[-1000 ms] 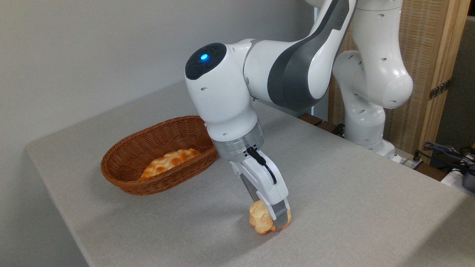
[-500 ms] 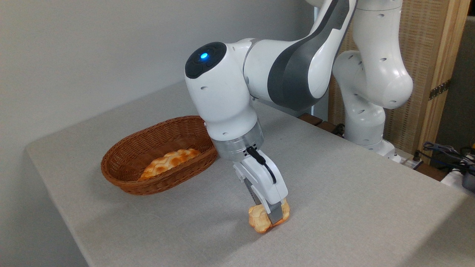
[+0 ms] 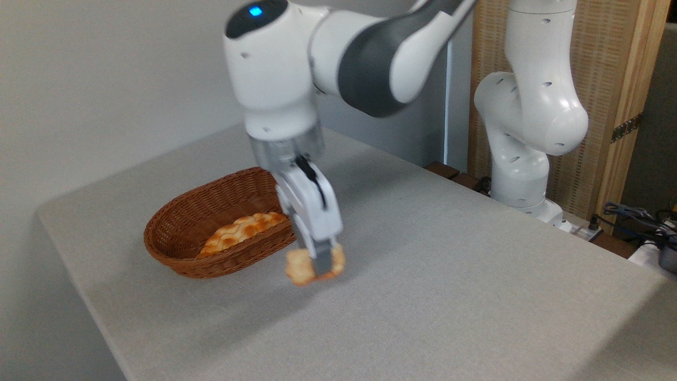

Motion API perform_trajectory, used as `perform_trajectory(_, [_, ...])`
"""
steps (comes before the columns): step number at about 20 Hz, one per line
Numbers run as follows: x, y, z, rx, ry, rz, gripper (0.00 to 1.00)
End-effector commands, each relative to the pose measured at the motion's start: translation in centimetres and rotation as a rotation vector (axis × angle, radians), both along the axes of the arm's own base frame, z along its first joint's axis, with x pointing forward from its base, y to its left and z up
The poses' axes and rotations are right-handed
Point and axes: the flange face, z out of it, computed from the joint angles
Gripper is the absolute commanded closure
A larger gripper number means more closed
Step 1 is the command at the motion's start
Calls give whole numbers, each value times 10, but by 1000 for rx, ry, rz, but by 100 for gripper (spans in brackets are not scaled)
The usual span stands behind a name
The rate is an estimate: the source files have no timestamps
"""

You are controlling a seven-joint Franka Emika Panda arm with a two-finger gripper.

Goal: Put bread into the basket

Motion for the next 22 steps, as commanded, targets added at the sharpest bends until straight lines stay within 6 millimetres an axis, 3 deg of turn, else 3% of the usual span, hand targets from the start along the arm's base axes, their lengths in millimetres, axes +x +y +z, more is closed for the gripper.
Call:
perform_trajectory(1, [5,-48,24,-68,-36,39,48])
perform_trajectory(6, [2,-115,45,-119,-44,103,47])
perform_trajectory(11, [-13,-177,39,-106,-15,100,35])
perform_trajectory(12, [-14,-183,37,-101,-11,101,30])
perform_trajectory(13, [-18,-193,36,-95,-6,111,16])
perform_trajectory(14, [-18,-199,32,-86,4,131,1])
perform_trajectory(22, [-20,-206,29,-72,6,128,0])
